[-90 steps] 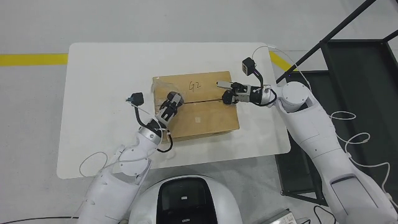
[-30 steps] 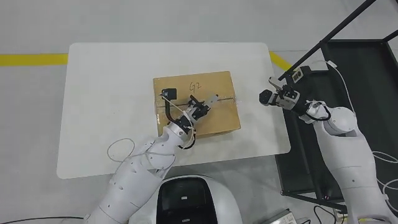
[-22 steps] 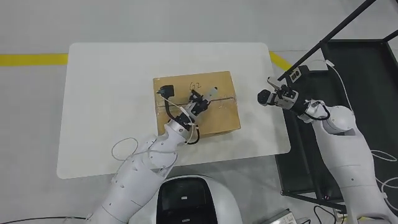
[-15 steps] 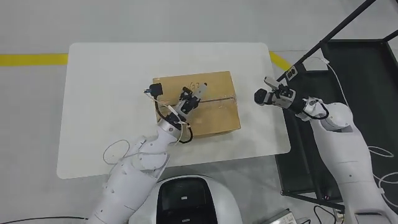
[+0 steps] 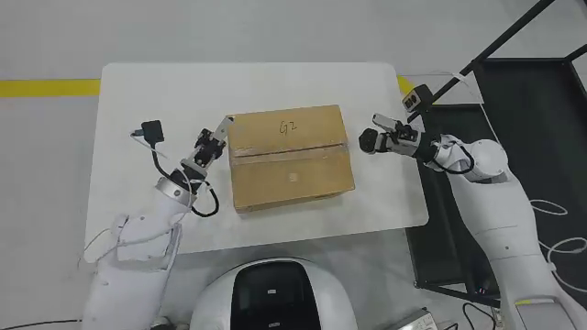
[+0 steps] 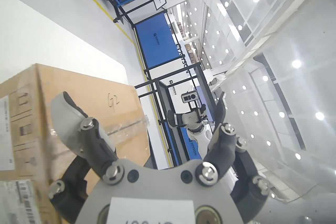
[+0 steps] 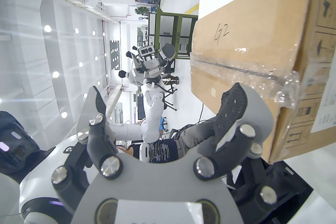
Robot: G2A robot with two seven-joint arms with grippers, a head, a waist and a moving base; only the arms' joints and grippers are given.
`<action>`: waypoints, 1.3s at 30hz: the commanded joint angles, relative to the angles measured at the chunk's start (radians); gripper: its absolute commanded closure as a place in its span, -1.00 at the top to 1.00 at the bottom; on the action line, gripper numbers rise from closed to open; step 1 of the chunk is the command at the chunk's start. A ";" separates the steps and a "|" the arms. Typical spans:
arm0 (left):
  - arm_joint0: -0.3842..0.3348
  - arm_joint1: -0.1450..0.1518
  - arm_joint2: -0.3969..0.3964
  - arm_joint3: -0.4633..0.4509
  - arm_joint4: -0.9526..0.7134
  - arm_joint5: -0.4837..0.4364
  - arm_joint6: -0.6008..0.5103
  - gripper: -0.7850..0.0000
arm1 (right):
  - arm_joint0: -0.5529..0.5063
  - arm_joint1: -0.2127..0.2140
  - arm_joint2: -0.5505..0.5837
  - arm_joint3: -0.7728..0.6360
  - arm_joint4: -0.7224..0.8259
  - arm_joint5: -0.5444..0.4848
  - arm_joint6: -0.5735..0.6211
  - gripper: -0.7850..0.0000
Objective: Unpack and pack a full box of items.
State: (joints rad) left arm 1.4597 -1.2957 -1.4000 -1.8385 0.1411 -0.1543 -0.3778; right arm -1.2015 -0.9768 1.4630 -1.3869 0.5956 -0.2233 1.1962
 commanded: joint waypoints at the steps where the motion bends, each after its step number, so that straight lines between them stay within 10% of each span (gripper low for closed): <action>1: -0.013 0.008 -0.056 0.019 -0.042 0.004 -0.057 1.00 | 0.012 -0.002 -0.017 -0.007 -0.003 -0.004 0.015 1.00; 13: -0.091 0.060 -0.310 0.132 -0.209 0.098 -0.447 1.00 | 0.129 -0.027 -0.179 -0.017 -0.105 0.050 -0.012 1.00; 39: -0.131 0.088 -0.381 0.251 -0.188 -0.049 -0.473 1.00 | 0.447 -0.187 -0.635 0.129 -0.124 0.085 -0.213 1.00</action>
State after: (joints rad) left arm 1.3286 -1.2075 -1.7812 -1.5872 -0.0469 -0.2030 -0.8506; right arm -0.7618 -1.1582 0.8381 -1.2621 0.4674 -0.1379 0.9858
